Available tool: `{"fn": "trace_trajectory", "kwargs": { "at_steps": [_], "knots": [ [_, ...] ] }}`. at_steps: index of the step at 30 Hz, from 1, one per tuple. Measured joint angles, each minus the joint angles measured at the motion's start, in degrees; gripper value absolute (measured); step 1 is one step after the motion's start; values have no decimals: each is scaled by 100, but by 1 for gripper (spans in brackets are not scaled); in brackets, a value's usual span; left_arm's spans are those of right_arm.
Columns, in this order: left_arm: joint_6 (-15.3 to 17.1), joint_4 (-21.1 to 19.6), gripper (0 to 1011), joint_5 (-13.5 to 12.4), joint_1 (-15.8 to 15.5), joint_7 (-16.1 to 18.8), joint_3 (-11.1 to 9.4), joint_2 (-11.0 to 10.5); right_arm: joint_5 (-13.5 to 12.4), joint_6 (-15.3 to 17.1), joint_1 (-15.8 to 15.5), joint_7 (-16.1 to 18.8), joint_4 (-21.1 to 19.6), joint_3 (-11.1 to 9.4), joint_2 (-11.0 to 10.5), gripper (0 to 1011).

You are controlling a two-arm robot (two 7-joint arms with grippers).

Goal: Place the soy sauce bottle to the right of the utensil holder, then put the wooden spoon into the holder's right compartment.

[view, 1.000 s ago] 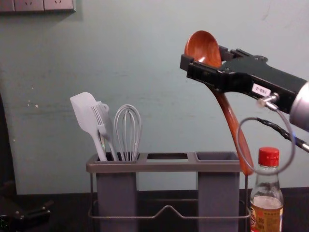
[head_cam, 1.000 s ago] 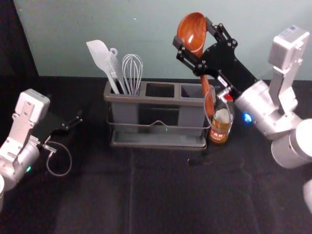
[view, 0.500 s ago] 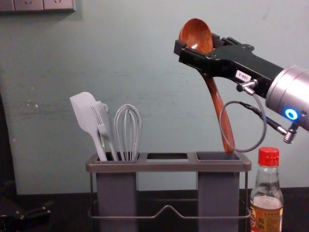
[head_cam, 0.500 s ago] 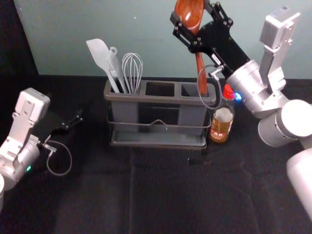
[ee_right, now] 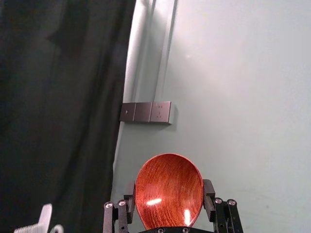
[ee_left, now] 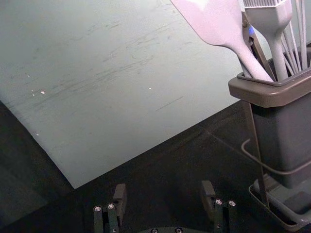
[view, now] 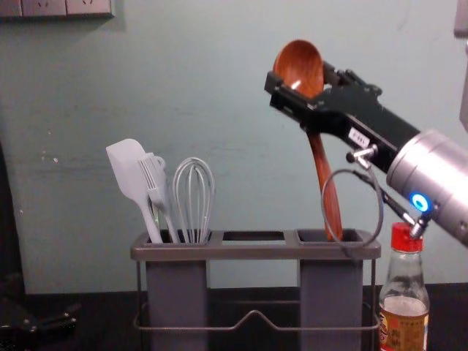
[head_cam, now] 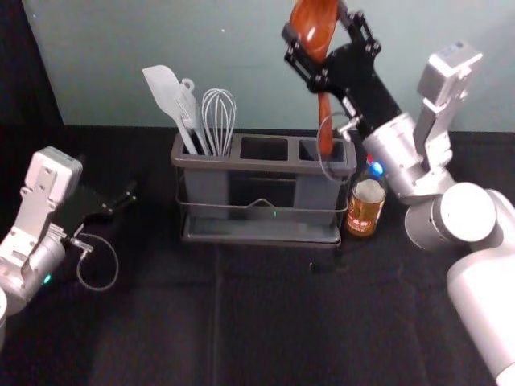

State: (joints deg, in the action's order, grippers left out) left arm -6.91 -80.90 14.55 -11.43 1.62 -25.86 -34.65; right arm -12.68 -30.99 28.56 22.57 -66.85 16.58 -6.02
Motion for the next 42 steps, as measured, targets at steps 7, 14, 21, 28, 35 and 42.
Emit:
{"fn": "trace_trajectory", "kwargs": {
  "at_steps": [7, 14, 21, 28, 35, 42],
  "knots": [
    [0, 0, 1005, 0, 0, 0, 0, 0, 55, -345, -90, 142, 350, -35, 76, 837],
    [0, 0, 1005, 0, 0, 0, 0, 0, 76, -495, -180, 220, 570, -84, 120, 837],
    [0, 0, 1005, 0, 0, 0, 0, 0, 79, -570, -297, 262, 673, -142, 144, 837],
    [0, 0, 1005, 0, 0, 0, 0, 0, 74, -593, -408, 279, 707, -184, 164, 837],
    [0, 0, 1005, 0, 0, 0, 0, 0, 78, -604, -468, 285, 722, -218, 183, 837],
    [0, 0, 1005, 0, 0, 0, 0, 0, 101, -591, -489, 275, 630, -250, 197, 872]
  ]
}}
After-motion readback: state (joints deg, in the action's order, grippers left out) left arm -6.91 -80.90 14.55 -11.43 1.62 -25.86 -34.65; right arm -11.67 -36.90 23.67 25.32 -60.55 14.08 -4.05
